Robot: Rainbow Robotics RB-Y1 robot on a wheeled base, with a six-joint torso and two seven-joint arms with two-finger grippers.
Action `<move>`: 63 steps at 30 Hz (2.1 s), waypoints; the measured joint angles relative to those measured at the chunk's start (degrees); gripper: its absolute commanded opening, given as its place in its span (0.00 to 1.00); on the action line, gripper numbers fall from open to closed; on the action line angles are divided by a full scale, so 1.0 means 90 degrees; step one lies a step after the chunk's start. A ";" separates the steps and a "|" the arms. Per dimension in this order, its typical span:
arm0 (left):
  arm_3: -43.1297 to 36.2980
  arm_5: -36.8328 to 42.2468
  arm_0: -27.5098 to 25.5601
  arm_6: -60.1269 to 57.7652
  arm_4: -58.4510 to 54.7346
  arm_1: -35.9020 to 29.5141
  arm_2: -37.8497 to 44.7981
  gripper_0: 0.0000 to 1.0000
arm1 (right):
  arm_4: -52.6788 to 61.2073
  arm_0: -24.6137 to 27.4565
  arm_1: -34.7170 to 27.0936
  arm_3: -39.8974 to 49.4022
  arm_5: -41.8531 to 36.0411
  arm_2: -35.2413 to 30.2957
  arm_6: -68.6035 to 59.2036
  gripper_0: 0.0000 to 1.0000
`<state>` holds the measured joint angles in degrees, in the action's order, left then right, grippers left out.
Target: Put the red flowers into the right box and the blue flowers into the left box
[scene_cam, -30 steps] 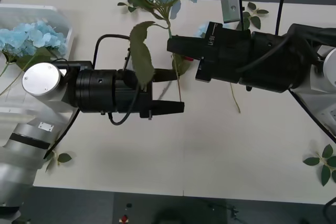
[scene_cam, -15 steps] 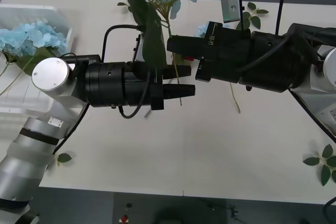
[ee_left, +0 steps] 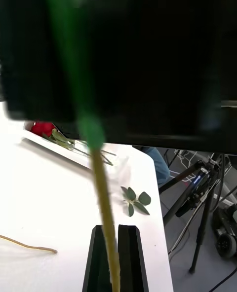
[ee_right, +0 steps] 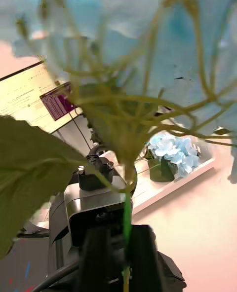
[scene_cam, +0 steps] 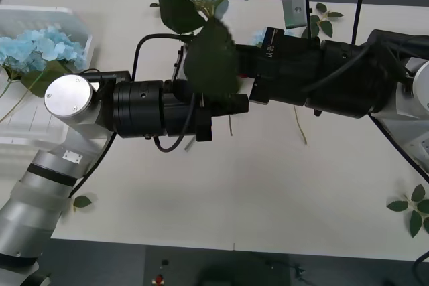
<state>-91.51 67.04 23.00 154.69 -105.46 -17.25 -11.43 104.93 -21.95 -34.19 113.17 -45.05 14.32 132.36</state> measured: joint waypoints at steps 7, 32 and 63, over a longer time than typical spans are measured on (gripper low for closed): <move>0.0001 -0.0060 -0.0001 0.0000 -0.0037 -0.0002 0.0187 0.00 | 0.0000 0.0000 0.0000 0.0000 0.0000 0.0000 0.0000 1.00; 0.0010 0.1722 -0.0084 -0.3775 0.1884 -0.1607 0.4223 0.00 | 0.0000 -0.1154 -0.2052 -0.2059 0.0075 0.1245 -0.2066 1.00; 0.0018 0.1759 0.0032 -0.5244 0.7824 -0.3081 0.4438 0.82 | -0.2249 -0.3921 0.0491 -0.8074 0.2006 0.4064 -0.4613 0.00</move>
<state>-91.35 82.87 23.28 107.49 -35.04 -44.98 28.52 84.69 -57.24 -29.77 40.51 -27.00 50.90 90.84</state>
